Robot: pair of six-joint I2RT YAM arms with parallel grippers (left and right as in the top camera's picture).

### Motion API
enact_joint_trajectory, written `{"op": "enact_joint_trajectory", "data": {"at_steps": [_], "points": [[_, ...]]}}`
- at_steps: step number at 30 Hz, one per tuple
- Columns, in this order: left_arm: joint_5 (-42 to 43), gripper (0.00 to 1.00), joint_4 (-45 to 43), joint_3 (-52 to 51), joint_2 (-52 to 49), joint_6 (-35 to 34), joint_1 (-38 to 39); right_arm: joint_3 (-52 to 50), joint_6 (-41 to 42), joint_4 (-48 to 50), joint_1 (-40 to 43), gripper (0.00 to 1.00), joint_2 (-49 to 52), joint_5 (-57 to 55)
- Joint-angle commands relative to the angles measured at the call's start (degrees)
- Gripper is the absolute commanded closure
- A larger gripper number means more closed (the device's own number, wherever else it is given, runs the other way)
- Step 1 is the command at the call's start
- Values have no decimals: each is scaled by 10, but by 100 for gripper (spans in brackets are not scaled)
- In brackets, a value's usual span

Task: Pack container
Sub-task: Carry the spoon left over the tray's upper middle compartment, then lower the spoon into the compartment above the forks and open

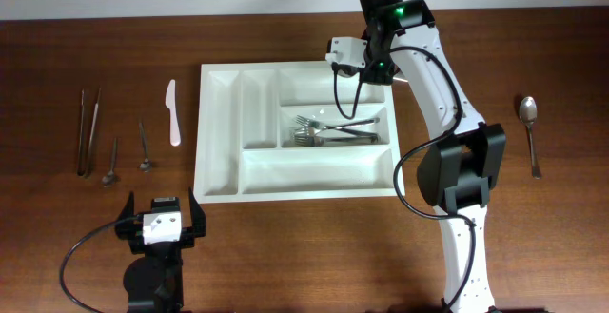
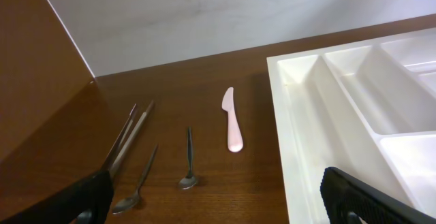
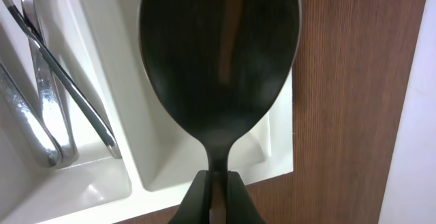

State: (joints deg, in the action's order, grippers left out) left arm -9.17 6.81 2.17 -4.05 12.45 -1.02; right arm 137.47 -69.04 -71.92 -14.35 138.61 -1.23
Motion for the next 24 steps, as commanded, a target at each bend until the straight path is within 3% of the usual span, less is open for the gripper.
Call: {"op": "enact_joint_trajectory", "data": {"at_steps": [1, 15, 24], "points": [[6, 1, -2, -3, 5, 5, 3, 13, -10, -1, -6, 96, -15, 8], [6, 1, -2, -3, 5, 5, 3, 13, -11, 55, -67, 96, -15, 11], [6, 1, -2, -3, 5, 5, 3, 13, -13, 54, -68, 95, -14, 69]]}}
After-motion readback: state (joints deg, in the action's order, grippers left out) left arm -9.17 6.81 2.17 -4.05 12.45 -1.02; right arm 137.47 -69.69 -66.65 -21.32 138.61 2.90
